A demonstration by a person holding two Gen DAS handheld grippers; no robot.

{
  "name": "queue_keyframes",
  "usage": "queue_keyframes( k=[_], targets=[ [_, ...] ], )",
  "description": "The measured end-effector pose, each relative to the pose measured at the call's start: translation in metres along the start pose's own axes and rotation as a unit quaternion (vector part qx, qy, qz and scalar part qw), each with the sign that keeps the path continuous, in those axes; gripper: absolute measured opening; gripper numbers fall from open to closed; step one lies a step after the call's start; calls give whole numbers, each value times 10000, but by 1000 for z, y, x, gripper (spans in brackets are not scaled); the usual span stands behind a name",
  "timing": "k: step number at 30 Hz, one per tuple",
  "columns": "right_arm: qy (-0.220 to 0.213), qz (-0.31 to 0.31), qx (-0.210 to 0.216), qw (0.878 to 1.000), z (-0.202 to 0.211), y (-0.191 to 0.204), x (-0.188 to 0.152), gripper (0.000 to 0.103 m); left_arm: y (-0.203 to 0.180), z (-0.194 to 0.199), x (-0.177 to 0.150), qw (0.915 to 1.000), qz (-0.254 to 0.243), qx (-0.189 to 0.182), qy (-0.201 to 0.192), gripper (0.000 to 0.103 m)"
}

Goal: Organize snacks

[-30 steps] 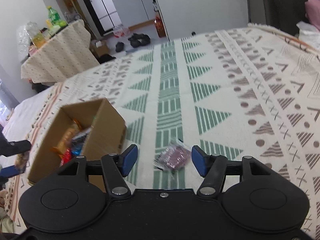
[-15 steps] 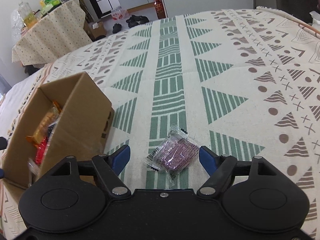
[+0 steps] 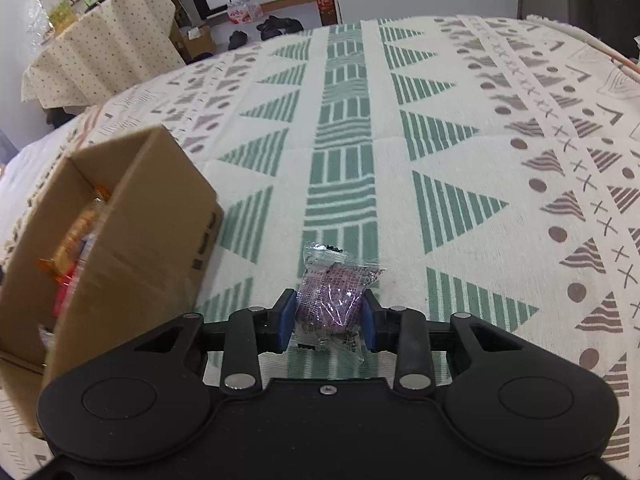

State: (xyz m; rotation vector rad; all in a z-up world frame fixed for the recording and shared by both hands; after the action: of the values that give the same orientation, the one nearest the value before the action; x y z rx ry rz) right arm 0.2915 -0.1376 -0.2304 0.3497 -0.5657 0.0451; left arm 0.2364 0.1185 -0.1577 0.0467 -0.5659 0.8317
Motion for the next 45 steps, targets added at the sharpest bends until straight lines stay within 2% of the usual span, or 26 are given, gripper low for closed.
queue_keyframes(
  k=[13, 17, 23, 26, 27, 28, 34, 39, 45],
  targets=[
    [-640, 367, 723, 9946, 62, 67, 36, 33, 7, 13, 8, 9992, 67, 186, -353, 72],
    [-683, 515, 957, 9917, 71, 89, 37, 33, 11, 21, 10, 9990, 40, 197, -395, 72],
    [-580, 364, 1430, 9873, 77, 113, 34, 34, 26, 46, 20, 9990, -98, 152, -413, 73],
    [-501, 200, 1664, 9846, 81, 119, 32, 44, 29, 59, 25, 9985, -222, 138, -471, 79],
    [-557, 190, 1633, 9848, 85, 120, 32, 55, 30, 63, 27, 9984, -234, 123, -492, 80],
    [-613, 193, 1572, 9855, 89, 120, 32, 59, 31, 68, 29, 9983, -250, 124, -513, 81],
    [-714, 163, 1455, 9866, 117, 114, 30, 59, 27, 92, 31, 9975, -509, -68, -487, 83],
    [-716, 80, 1323, 9886, 135, 101, 26, 61, 18, 110, 27, 9943, -955, -167, -447, 86],
    [-811, 49, 1231, 9891, 160, 90, 19, 69, 13, 132, 20, 9904, -1281, -319, -401, 89]
  ],
)
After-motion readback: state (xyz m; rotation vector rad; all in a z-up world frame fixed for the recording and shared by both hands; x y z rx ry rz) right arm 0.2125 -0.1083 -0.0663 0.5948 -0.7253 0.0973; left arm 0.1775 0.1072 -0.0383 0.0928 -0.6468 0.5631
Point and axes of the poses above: each gripper's, at about its wrist camera, not at the fingertips, and z roughly against the way its jaws point, y to its left, x to its top, the point moved 4 cm from there along -z, roughly the way its jaws point, and after that the axes turned 8 degrees about x, right-handed, at the moved point
